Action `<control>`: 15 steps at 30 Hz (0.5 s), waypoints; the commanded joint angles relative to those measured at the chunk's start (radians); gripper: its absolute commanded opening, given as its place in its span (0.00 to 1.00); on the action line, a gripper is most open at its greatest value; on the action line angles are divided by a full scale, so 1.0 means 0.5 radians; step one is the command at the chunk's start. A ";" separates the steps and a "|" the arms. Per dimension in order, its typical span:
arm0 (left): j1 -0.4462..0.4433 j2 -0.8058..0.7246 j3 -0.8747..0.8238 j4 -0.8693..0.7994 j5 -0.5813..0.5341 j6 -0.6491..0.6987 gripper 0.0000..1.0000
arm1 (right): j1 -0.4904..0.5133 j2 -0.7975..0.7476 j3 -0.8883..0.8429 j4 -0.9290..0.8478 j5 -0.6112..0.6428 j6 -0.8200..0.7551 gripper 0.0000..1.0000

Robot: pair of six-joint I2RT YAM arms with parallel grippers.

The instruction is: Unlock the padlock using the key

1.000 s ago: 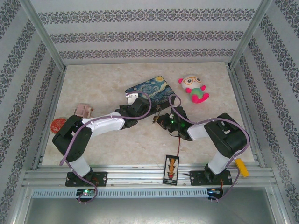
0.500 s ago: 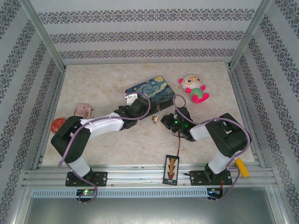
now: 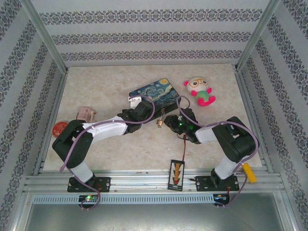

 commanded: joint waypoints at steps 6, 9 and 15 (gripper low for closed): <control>-0.020 -0.012 -0.049 -0.127 0.024 -0.005 0.99 | 0.139 -0.039 0.189 -0.468 0.178 -0.361 0.54; -0.020 -0.012 -0.047 -0.127 0.022 -0.001 0.99 | 0.216 -0.032 0.298 -0.719 0.313 -0.499 0.62; -0.017 -0.013 -0.051 -0.127 0.015 -0.004 0.99 | 0.316 0.035 0.529 -1.166 0.568 -0.698 0.64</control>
